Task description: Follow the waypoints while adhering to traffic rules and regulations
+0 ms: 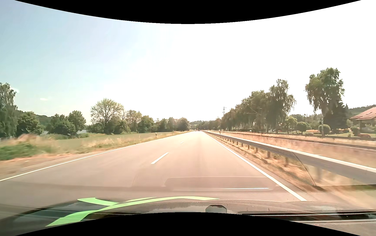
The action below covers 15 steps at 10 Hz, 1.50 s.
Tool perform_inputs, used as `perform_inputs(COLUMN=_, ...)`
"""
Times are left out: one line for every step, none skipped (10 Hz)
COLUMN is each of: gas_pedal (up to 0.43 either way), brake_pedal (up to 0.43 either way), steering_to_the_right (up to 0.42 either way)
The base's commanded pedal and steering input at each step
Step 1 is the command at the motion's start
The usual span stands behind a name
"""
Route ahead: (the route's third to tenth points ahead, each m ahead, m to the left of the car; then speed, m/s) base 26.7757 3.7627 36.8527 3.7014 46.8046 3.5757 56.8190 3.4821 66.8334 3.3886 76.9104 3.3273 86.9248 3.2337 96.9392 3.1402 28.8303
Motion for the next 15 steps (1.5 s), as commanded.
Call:
perform_inputs(gas_pedal=0.311, brake_pedal=0.0, steering_to_the_right=0.0)
perform_inputs(gas_pedal=0.287, brake_pedal=0.0, steering_to_the_right=0.0)
perform_inputs(gas_pedal=0.268, brake_pedal=0.0, steering_to_the_right=0.0)
perform_inputs(gas_pedal=0.26, brake_pedal=0.0, steering_to_the_right=0.0)
perform_inputs(gas_pedal=0.26, brake_pedal=0.0, steering_to_the_right=0.0)
perform_inputs(gas_pedal=0.26, brake_pedal=0.0, steering_to_the_right=0.0)
perform_inputs(gas_pedal=0.26, brake_pedal=0.0, steering_to_the_right=0.0)
perform_inputs(gas_pedal=0.26, brake_pedal=0.0, steering_to_the_right=0.0)
perform_inputs(gas_pedal=0.26, brake_pedal=0.0, steering_to_the_right=0.0)
perform_inputs(gas_pedal=0.26, brake_pedal=0.0, steering_to_the_right=0.0)
perform_inputs(gas_pedal=0.248, brake_pedal=0.0, steering_to_the_right=0.0)
perform_inputs(gas_pedal=0.248, brake_pedal=0.0, steering_to_the_right=0.0)
perform_inputs(gas_pedal=0.248, brake_pedal=0.0, steering_to_the_right=0.0)
perform_inputs(gas_pedal=0.26, brake_pedal=0.0, steering_to_the_right=0.0)
perform_inputs(gas_pedal=0.268, brake_pedal=0.0, steering_to_the_right=0.0)
